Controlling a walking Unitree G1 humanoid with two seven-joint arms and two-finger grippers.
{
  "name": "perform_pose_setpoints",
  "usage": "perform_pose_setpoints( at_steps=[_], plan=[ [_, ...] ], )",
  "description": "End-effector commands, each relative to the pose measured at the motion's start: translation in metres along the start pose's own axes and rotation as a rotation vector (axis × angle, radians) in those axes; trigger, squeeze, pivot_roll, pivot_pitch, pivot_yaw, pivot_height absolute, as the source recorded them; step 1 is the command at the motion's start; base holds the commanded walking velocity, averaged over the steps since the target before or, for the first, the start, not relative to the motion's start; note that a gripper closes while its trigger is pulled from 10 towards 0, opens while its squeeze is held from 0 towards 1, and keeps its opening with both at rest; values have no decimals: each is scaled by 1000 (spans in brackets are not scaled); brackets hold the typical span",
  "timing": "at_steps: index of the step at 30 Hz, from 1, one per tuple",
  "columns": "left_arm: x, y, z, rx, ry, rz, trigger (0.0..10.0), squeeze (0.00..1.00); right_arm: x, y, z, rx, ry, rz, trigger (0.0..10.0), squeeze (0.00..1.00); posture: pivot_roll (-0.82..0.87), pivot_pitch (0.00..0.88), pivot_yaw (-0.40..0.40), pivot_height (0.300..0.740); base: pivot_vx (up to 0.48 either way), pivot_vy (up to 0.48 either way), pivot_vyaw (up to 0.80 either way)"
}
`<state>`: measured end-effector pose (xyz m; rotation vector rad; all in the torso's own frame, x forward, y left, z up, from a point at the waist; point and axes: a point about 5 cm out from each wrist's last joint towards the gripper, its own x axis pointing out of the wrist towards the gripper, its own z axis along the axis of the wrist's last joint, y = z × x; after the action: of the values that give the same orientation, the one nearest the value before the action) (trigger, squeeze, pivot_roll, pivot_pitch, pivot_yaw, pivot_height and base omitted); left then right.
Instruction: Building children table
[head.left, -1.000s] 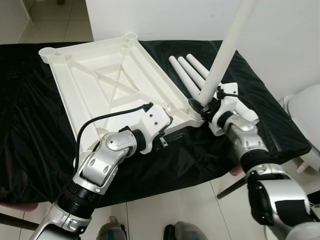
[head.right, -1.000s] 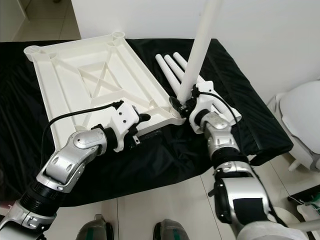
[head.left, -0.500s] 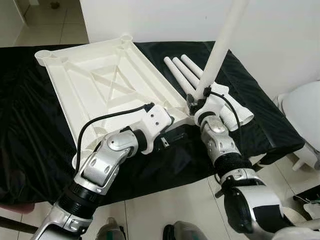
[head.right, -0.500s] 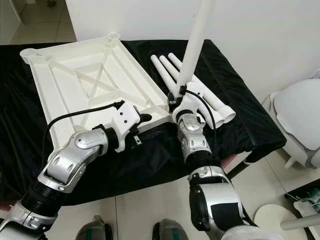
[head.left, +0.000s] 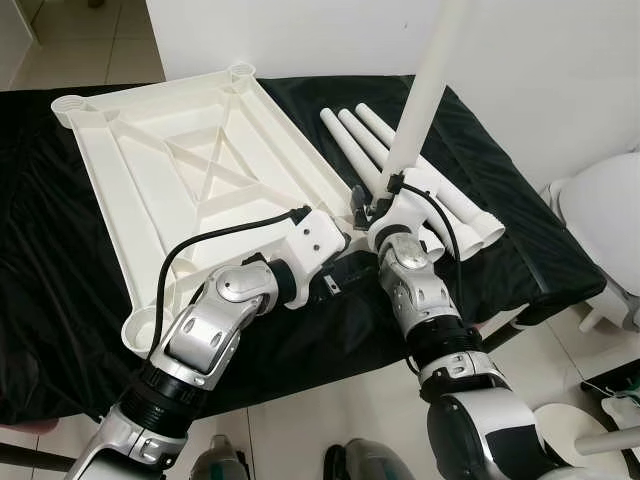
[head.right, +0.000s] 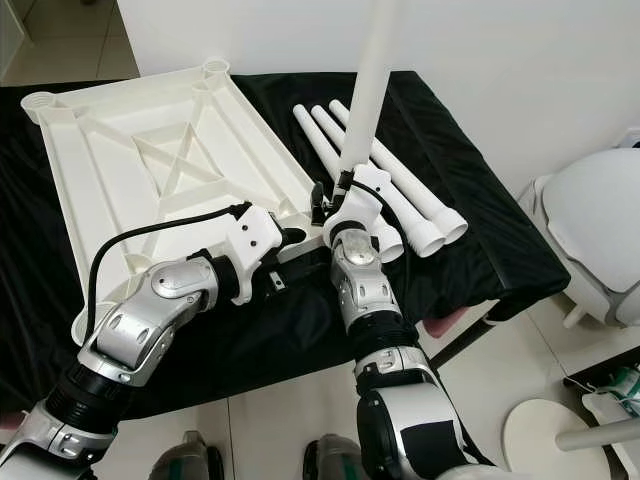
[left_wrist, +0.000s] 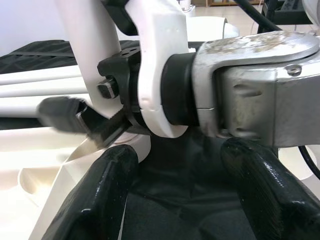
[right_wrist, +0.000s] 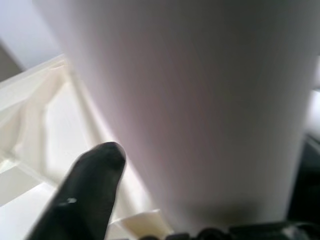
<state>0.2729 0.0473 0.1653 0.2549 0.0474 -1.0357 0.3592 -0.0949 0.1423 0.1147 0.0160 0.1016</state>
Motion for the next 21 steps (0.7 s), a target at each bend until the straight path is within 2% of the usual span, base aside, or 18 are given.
perform_pose_setpoints(
  at_steps=[1, 3, 5, 6, 7, 8, 9, 13, 15, 21],
  plan=[
    [2, -2, 0, 4, -1, -2, 10000, 0, 0, -8, 2, 8, 8, 54, 10000, 1000, -42, 0, -58, 740, 0, 0, 0],
    [2, -2, 1, 5, -1, -3, 10000, 0, 0, -12, 4, 2, 3, 86, 10000, 1000, -42, 0, -58, 740, 0, 0, 0],
    [2, -2, 1, 8, -3, -5, 10000, 0, 1, -21, 5, -50, 11, 166, 10000, 1000, -42, 0, -57, 740, 0, 0, 0],
    [2, -2, 1, 9, -3, -6, 10000, 0, 1, -27, 4, -64, 22, 215, 10000, 647, -42, 0, -57, 740, 0, 0, 0],
    [2, -2, 1, 9, -3, -6, 10000, 0, 1, -27, 4, -64, 22, 215, 10000, 647, -42, 0, -57, 740, 0, 0, 0],
    [2, -2, 1, 10, -3, -6, 10000, 0, 1, -31, 4, -82, 29, 246, 10000, 0, -42, 0, -55, 740, 0, 0, 0],
    [2, -1, 1, 13, 0, -8, 10000, 0, 0, -39, 3, -127, 44, 339, 10000, 0, -42, 0, -53, 740, 0, 0, 0],
    [2, -1, 0, 15, 1, -9, 10000, 0, -1, -43, 3, -174, 49, 400, 10000, 0, -42, 0, -50, 740, 0, 0, 0],
    [2, -1, 1, 18, 1, -11, 10000, 0, -3, -50, 2, -259, 60, 466, 10000, 0, -43, 0, -47, 740, 0, 0, 0],
    [2, 0, 1, 20, 0, -12, 10000, 0, 1, -61, 7, -309, 67, 521, 10000, 0, -42, 0, -45, 740, 0, 0, 0]
  ],
)
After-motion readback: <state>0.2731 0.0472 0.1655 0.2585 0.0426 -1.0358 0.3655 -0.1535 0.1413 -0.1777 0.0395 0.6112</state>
